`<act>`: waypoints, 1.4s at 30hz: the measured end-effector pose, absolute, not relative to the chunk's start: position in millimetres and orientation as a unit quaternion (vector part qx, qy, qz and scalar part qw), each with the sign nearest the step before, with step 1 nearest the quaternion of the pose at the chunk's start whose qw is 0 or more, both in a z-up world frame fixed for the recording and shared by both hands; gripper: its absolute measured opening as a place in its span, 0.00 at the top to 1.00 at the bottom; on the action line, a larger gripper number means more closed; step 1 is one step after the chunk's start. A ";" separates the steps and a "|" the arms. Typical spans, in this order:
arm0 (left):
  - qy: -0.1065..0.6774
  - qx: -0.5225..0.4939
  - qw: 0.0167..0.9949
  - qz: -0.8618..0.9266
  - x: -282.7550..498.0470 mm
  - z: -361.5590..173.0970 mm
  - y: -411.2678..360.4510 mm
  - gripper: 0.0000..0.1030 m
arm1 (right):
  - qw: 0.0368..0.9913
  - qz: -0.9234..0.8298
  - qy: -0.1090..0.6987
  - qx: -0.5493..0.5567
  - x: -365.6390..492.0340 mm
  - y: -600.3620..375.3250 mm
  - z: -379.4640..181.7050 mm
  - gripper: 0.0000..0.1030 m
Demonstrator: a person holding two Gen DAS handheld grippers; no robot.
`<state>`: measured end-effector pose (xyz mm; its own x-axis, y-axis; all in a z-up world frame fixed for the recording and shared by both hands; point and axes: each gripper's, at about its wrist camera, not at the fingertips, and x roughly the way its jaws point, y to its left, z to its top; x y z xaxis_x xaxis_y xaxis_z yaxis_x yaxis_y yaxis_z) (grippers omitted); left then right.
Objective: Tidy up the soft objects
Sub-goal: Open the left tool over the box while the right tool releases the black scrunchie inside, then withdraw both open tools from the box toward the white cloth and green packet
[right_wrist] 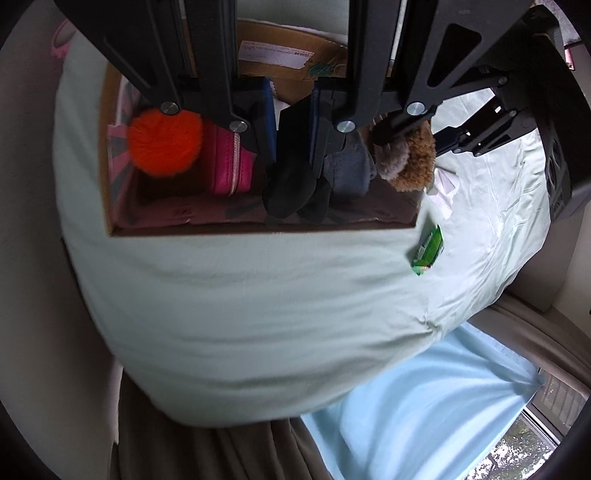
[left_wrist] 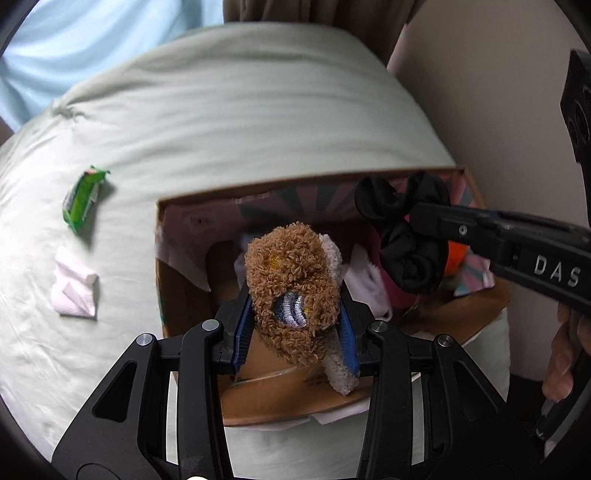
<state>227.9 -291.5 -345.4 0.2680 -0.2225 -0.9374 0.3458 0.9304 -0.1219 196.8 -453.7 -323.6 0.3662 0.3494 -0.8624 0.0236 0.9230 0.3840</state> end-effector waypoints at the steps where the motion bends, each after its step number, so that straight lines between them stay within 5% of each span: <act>1: 0.581 0.055 0.793 -0.177 228.7 -349.3 -291.7 0.65 | 0.807 0.103 0.557 0.170 198.4 -453.3 -326.0 0.86; 4: 0.584 0.061 0.791 -0.173 231.8 -352.7 -289.9 0.54 | 0.798 0.107 0.564 0.184 204.3 -452.3 -333.1 0.86; 5: 0.588 0.056 0.788 -0.174 232.8 -352.9 -288.8 0.35 | 0.795 0.105 0.568 0.187 207.1 -451.6 -335.1 0.85; 6: 0.591 0.048 0.785 -0.178 232.7 -352.3 -287.2 0.04 | 0.792 0.100 0.574 0.184 209.7 -451.1 -336.9 0.81; 7: 0.593 0.042 0.784 -0.179 231.9 -351.1 -285.2 0.01 | 0.790 0.096 0.578 0.179 211.8 -451.1 -338.0 0.64; 8: 0.592 0.038 0.785 -0.179 230.9 -348.5 -282.7 0.00 | 0.789 0.096 0.579 0.178 212.6 -451.9 -338.3 0.34; 10: 0.595 0.039 0.784 -0.175 229.8 -347.7 -278.1 0.00 | 0.791 0.100 0.573 0.187 211.5 -454.3 -337.9 0.07; 24: 0.584 0.034 0.795 -0.159 210.8 -309.4 -257.9 0.00 | 0.812 0.086 0.543 0.197 186.0 -458.3 -307.2 0.07; 42: 0.510 0.016 0.848 -0.144 163.0 -188.5 -170.4 0.00 | 0.870 0.038 0.473 0.132 116.5 -402.4 -183.0 0.07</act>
<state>163.0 -170.4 -188.5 0.4379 -0.2273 -0.8698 0.2595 0.9583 -0.1197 116.5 -402.4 -183.0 0.5492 0.1911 -0.8135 0.0580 0.9624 0.2652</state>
